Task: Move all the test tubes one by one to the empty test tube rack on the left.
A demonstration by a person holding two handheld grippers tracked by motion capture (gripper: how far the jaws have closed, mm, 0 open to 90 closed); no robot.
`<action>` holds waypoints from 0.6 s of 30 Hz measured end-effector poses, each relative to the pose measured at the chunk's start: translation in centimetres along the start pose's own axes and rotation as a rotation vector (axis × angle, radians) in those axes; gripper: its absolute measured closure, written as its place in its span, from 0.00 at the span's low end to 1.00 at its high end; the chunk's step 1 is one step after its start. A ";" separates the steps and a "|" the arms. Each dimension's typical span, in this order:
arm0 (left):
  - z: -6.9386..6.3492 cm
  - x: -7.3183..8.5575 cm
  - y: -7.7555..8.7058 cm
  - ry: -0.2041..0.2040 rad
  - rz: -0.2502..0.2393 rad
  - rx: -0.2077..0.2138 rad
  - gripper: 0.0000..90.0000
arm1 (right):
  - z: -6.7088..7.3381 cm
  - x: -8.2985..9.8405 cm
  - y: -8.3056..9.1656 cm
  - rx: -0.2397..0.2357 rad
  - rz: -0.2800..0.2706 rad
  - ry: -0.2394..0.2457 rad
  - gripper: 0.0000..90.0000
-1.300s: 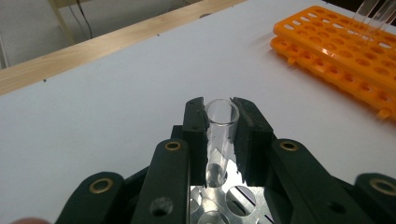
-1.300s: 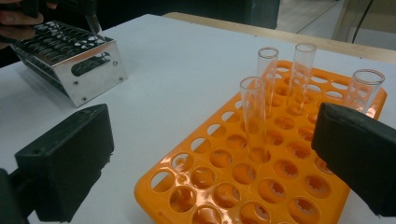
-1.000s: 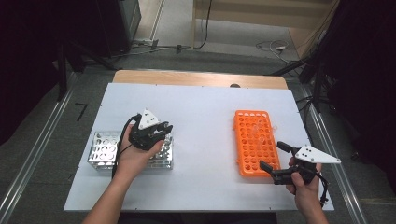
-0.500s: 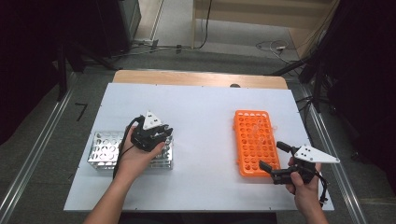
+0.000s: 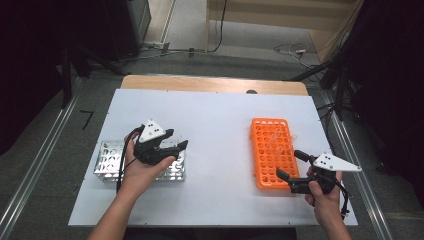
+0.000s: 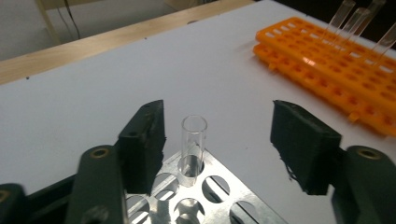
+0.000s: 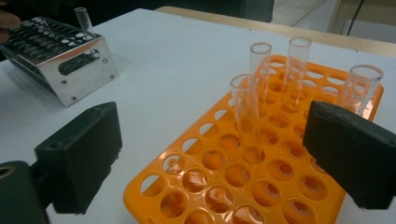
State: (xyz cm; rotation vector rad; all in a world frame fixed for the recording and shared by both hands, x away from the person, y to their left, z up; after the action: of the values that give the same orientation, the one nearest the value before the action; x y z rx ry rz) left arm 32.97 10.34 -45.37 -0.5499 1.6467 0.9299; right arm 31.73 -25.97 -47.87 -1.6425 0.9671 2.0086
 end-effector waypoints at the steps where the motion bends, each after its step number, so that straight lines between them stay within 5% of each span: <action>1: -0.2 -0.2 0.3 0.007 -0.014 0.006 0.30 | -0.1 0.0 -0.2 0.000 0.004 -0.007 0.11; 8: -1.5 -0.7 2.1 0.023 -0.070 0.038 0.13 | -0.9 0.8 -1.3 -0.004 0.076 -0.041 0.24; 13: -2.1 -0.2 2.7 0.031 -0.069 0.048 0.02 | -1.8 1.5 -2.2 -0.010 0.128 -0.062 0.44; 18: -2.6 0.0 2.8 0.038 -0.078 0.066 0.00 | -2.4 1.9 -2.9 -0.022 0.162 -0.057 0.57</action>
State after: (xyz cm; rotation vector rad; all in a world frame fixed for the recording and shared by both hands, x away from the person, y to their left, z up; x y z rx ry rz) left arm 29.25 9.87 -44.34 -0.5856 1.6721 0.8104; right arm 34.84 -25.92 -50.72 -1.5539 1.0928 2.1659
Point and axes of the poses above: each handheld gripper's, and its own axes: y roughly backward along the jaws, x roughly out of its underside, z roughly to its left, the point moved 8 cm from there along -y, roughly forward along the jaws, and after that the axes turned 9 degrees about -z, right-handed, at the moved point
